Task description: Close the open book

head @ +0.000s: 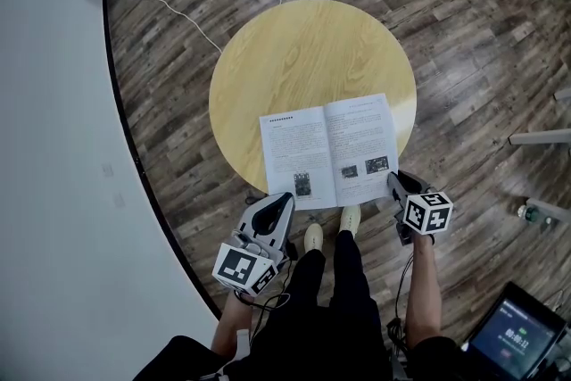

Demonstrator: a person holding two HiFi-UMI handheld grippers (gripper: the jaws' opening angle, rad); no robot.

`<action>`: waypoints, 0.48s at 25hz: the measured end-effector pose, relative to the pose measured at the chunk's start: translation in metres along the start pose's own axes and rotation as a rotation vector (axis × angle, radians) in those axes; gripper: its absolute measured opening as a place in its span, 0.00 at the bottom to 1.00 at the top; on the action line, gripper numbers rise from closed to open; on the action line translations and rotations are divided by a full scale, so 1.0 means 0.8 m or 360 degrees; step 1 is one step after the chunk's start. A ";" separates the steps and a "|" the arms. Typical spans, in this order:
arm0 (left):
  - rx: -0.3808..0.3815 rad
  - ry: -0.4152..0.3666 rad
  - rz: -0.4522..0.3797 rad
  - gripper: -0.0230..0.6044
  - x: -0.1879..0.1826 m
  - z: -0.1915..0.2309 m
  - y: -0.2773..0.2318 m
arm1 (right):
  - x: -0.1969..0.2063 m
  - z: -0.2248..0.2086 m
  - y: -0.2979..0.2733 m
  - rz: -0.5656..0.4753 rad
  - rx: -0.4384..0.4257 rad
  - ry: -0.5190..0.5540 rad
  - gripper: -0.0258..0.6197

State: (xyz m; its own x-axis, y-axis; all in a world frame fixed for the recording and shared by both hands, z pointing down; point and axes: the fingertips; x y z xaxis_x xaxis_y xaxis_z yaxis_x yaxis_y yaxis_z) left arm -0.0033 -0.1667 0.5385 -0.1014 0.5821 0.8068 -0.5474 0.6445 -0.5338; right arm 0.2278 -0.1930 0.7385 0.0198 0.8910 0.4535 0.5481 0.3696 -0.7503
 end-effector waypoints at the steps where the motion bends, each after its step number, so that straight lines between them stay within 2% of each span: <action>1: -0.0003 0.0002 0.0000 0.03 0.000 0.000 0.000 | -0.002 0.000 0.001 -0.0010 -0.0004 -0.0008 0.11; 3: -0.0007 0.0004 -0.0002 0.03 -0.001 0.001 0.000 | -0.004 0.002 0.002 -0.0026 -0.0016 -0.0017 0.08; 12: -0.0043 0.0031 -0.0017 0.03 0.007 0.006 0.005 | -0.007 0.005 0.009 -0.0067 -0.0032 -0.0042 0.07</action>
State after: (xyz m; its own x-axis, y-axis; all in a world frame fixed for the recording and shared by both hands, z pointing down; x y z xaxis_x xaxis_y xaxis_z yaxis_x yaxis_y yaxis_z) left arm -0.0100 -0.1629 0.5422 -0.0792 0.5846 0.8074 -0.5258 0.6637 -0.5321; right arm 0.2278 -0.1942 0.7288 -0.0254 0.8816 0.4714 0.5648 0.4018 -0.7209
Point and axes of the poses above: the fingertips, and each gripper's own axes: y backward along the fingers, z to its left, x out of its underside, and after that the axes turned 10 degrees about z, right-handed
